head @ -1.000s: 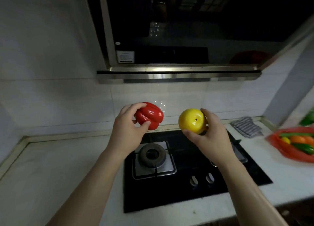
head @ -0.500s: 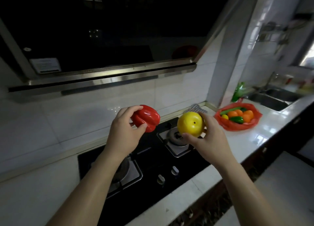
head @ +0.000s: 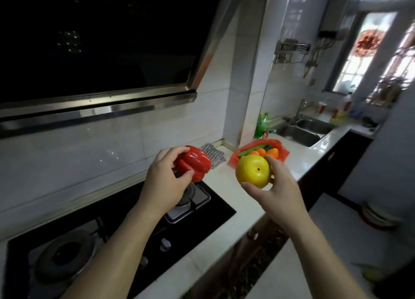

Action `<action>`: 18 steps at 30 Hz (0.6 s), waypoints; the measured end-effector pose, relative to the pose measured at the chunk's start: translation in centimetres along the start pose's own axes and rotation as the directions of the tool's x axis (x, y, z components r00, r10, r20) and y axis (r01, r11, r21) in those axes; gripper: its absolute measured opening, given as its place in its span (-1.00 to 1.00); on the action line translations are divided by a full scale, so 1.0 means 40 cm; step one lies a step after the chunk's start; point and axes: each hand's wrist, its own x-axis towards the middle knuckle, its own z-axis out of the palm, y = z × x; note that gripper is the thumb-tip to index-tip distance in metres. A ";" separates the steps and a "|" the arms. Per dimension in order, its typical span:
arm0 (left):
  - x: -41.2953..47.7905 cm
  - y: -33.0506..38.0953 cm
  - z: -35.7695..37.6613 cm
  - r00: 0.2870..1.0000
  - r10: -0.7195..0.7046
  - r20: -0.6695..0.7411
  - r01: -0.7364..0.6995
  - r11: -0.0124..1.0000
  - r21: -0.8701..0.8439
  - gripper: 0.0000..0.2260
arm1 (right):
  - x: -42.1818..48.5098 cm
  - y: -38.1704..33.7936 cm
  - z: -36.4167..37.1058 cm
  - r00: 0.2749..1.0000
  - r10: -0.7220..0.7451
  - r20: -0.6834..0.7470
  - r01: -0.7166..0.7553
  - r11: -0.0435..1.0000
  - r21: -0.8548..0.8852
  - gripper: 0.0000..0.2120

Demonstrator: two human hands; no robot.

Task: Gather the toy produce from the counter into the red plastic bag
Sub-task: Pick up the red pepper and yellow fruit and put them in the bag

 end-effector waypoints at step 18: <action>0.223 0.044 0.418 0.980 0.070 0.187 -0.039 0.985 -0.168 -0.55 | 0.154 0.279 -0.145 0.977 0.174 -0.126 -0.189 0.975 -0.114 -0.20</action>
